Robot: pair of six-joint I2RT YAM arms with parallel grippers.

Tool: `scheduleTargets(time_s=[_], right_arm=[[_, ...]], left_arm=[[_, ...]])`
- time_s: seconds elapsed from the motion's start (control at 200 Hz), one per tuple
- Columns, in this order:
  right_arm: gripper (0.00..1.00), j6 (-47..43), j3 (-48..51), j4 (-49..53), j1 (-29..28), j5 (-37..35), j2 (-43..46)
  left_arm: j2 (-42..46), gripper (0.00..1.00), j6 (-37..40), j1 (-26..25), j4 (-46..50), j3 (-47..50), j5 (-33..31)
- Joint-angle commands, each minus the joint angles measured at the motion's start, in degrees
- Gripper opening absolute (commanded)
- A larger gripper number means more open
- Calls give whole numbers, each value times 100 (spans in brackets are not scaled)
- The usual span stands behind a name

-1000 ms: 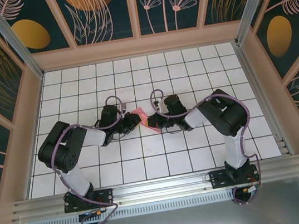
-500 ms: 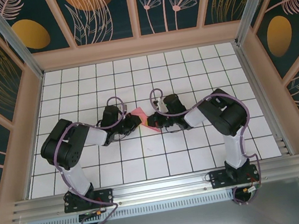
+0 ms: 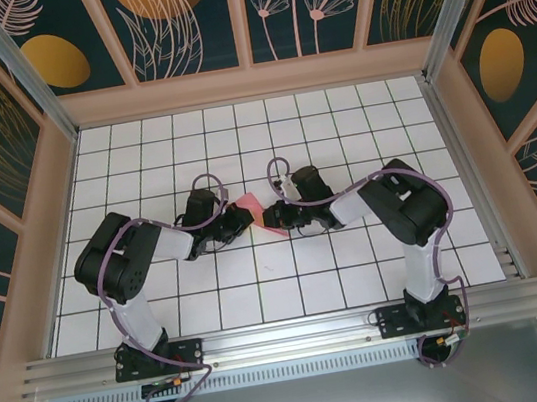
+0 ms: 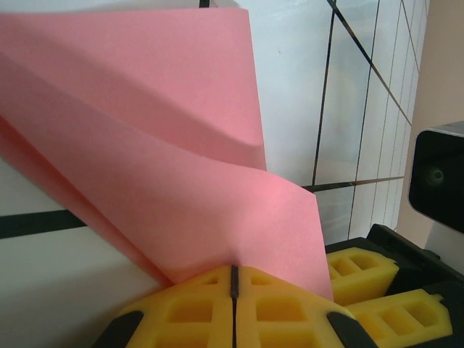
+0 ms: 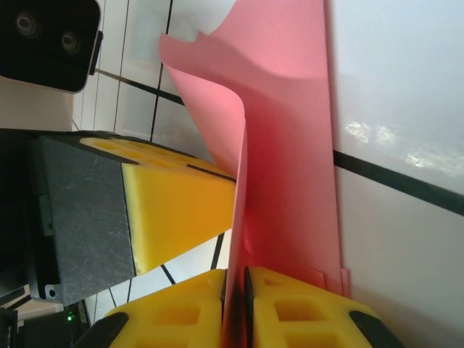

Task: Fold a paper plane with a square sheet of paper (pick it up from the middle)
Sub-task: Fold the wing for the fifth time at the center of the table.

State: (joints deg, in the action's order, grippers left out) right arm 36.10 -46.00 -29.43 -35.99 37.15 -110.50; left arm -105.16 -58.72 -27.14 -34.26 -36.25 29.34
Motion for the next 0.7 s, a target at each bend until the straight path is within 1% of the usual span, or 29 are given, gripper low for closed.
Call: scheduleTargets(time_s=[0.0,0.245,0.385,0.555,0.696], right_arm=[[18,-207,-59,486,48,17,248],[20,-500,19,978,57,-144,497],[20,-586,117,1053,57,-133,529],[13,-530,224,902,57,-38,418],[8,-438,261,807,65,10,315]], left_arm=[[-128,7,132,-20,240,-93,-183],[-159,7,141,-18,323,-118,-212],[-154,7,149,-19,341,-128,-208],[-50,7,199,-22,366,-187,-114],[199,10,271,-21,362,-229,15]])
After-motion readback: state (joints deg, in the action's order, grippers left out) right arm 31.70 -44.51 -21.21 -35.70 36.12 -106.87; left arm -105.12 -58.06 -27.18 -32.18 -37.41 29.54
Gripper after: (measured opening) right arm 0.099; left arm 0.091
